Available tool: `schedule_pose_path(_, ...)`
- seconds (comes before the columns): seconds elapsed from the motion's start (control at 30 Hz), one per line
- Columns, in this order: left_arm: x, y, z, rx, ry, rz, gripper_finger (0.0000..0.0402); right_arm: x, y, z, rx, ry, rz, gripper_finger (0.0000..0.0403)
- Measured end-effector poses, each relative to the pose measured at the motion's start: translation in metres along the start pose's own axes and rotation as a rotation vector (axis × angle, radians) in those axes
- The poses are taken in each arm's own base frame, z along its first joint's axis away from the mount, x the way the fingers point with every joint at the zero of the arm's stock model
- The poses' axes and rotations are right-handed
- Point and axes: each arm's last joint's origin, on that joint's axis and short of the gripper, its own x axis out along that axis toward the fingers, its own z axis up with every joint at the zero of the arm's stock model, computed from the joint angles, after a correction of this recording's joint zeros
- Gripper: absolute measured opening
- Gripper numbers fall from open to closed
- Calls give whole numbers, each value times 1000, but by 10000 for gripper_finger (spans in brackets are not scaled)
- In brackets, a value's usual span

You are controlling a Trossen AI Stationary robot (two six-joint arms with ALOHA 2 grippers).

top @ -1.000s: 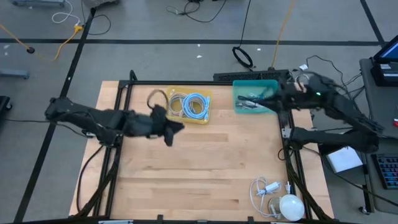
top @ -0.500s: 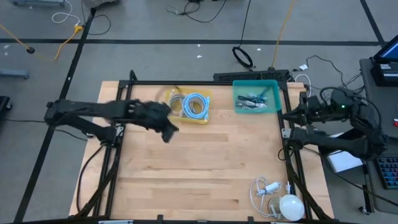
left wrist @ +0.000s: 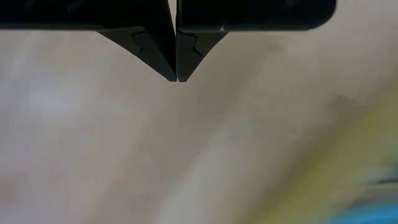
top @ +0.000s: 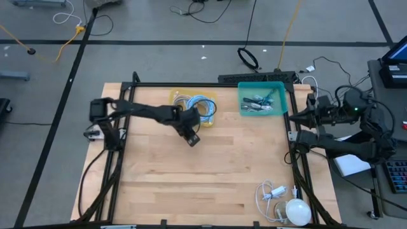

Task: Pick & Place USB Port
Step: Adjust the yellow bin

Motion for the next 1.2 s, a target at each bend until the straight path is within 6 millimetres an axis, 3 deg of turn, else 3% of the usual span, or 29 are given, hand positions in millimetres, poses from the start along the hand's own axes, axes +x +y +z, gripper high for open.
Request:
schedule_pose_path(0.13,13,32,13,-34,6,63,0,0,0,2,19,-15,1,0)
schedule_pose_path(0.33,6,73,34,-77,-69,98,0,0,-1,1,27,-15,-26,0)
schedule_pose_path(0.5,0,91,43,-135,-111,32,0,0,-1,1,50,-16,-31,0)
schedule_pose_path(0.8,1,80,52,-111,-207,-37,0,4,-4,-2,57,-9,-80,0)
schedule_pose_path(1.2,5,82,59,-219,-285,-6,0,37,-19,-18,130,-8,-25,0)
